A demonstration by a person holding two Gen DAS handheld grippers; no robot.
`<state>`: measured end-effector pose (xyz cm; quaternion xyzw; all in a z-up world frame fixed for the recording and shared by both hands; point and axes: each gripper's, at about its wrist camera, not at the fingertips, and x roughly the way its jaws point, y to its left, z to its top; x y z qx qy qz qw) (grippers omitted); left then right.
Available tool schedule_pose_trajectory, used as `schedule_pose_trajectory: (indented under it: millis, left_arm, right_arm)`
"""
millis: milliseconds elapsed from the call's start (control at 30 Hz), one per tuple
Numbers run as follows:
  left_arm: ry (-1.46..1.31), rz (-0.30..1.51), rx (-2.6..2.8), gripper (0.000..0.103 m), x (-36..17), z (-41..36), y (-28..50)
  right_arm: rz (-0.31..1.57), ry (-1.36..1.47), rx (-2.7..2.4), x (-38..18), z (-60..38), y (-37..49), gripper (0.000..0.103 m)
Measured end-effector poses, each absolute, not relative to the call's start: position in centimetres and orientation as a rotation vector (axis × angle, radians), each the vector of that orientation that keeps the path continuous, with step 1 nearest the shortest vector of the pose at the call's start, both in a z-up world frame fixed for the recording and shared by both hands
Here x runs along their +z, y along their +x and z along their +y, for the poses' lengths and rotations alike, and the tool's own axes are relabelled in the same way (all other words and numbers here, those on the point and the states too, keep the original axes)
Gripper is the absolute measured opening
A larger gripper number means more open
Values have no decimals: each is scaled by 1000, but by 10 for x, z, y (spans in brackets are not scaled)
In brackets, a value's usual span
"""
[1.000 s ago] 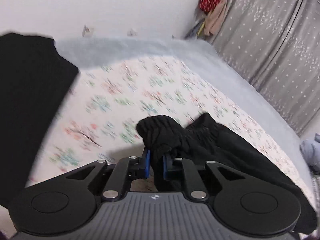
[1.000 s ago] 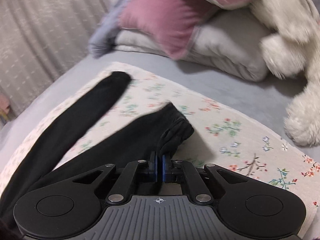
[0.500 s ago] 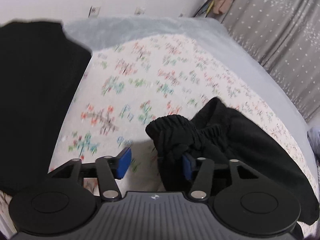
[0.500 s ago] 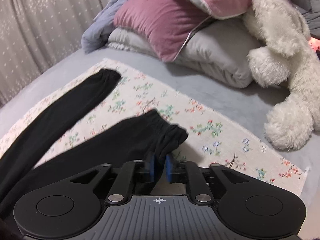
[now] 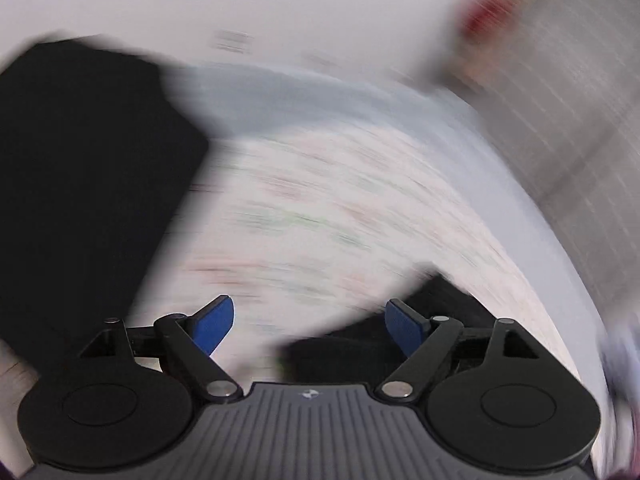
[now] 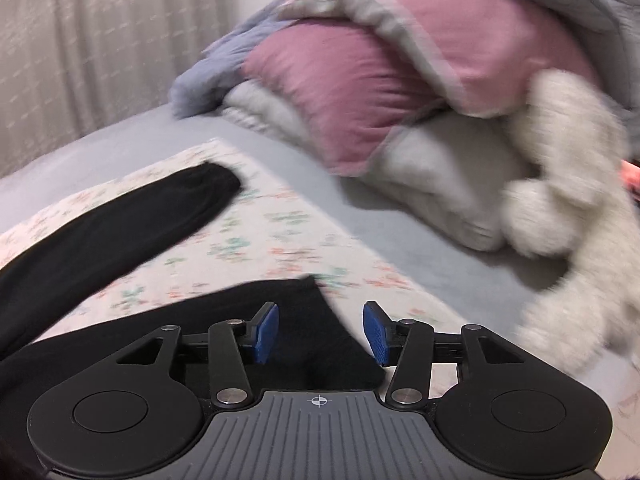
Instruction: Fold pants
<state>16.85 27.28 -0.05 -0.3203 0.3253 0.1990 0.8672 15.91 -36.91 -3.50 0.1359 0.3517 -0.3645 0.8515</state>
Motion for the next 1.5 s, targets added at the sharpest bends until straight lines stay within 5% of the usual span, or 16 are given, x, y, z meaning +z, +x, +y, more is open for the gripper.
schedule_pose_trajectory:
  millis: [267, 333, 500, 567, 700, 1133, 1167, 1200, 1267, 1433, 1500]
  left_arm:
    - [-431, 864, 231, 82, -52, 201, 336]
    - [-365, 876, 302, 71, -67, 201, 361]
    - [-259, 823, 291, 9, -71, 194, 366]
    - [-281, 774, 288, 5, -60, 200, 368]
    - [-227, 709, 308, 0, -50, 205, 381]
    - [-253, 705, 242, 0, -50, 235, 410]
    - [-288, 719, 245, 5, -50, 234, 409]
    - [-330, 731, 242, 40, -51, 234, 407]
    - [-425, 771, 193, 73, -56, 237, 411]
    - [-391, 863, 165, 86, -70, 216, 426]
    - [-338, 886, 201, 80, -78, 208, 435]
  right_arm:
    - [820, 178, -508, -42, -353, 230, 51]
    - [830, 147, -502, -44, -353, 239, 51]
    - [826, 142, -452, -50, -354, 258, 50]
    - [823, 142, -418, -53, -355, 269, 47]
    - [808, 185, -407, -54, -371, 291, 30]
    - [853, 196, -484, -78, -466, 438, 34]
    - [860, 192, -500, -81, -473, 451, 36]
    - [869, 190, -513, -86, -479, 464, 43]
    - [899, 214, -533, -97, -492, 486, 46]
    - [956, 184, -561, -122, -505, 518, 46]
    - [973, 184, -531, -130, -505, 525, 47]
